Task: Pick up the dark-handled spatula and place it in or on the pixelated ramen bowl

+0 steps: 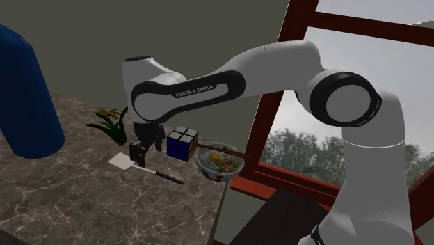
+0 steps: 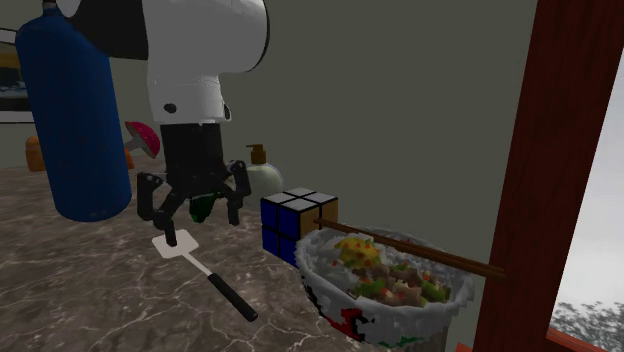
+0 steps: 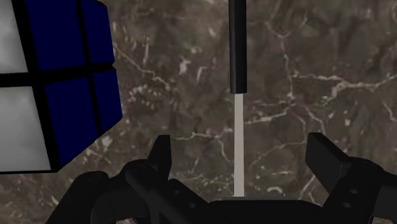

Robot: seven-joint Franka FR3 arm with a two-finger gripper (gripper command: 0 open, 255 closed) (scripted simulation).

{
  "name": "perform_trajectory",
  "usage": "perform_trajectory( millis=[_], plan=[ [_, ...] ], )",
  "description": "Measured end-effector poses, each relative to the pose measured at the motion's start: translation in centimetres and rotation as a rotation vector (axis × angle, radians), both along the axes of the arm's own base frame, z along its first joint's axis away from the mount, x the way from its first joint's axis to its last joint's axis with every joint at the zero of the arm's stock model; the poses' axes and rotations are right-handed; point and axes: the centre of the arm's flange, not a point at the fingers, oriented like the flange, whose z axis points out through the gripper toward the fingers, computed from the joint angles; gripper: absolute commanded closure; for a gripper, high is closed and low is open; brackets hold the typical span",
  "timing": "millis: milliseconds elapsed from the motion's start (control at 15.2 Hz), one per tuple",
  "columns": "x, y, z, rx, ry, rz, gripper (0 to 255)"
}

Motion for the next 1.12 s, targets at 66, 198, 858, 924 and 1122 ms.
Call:
perform_trajectory(
  millis=[66, 198, 858, 924, 1122],
  plan=[
    [0.2, 0.6, -0.4, 0.000, 0.000, 0.008, 0],
    [0.4, 1.1, -1.3, 0.000, -0.001, 0.013, 0],
    [0.5, 1.2, -4.8, 0.000, -0.001, 0.014, 0],
    [0.5, 1.2, -4.8, 0.000, -0.001, 0.014, 0],
    [0.5, 1.2, -4.8, 0.000, -0.001, 0.014, 255]
  ],
)
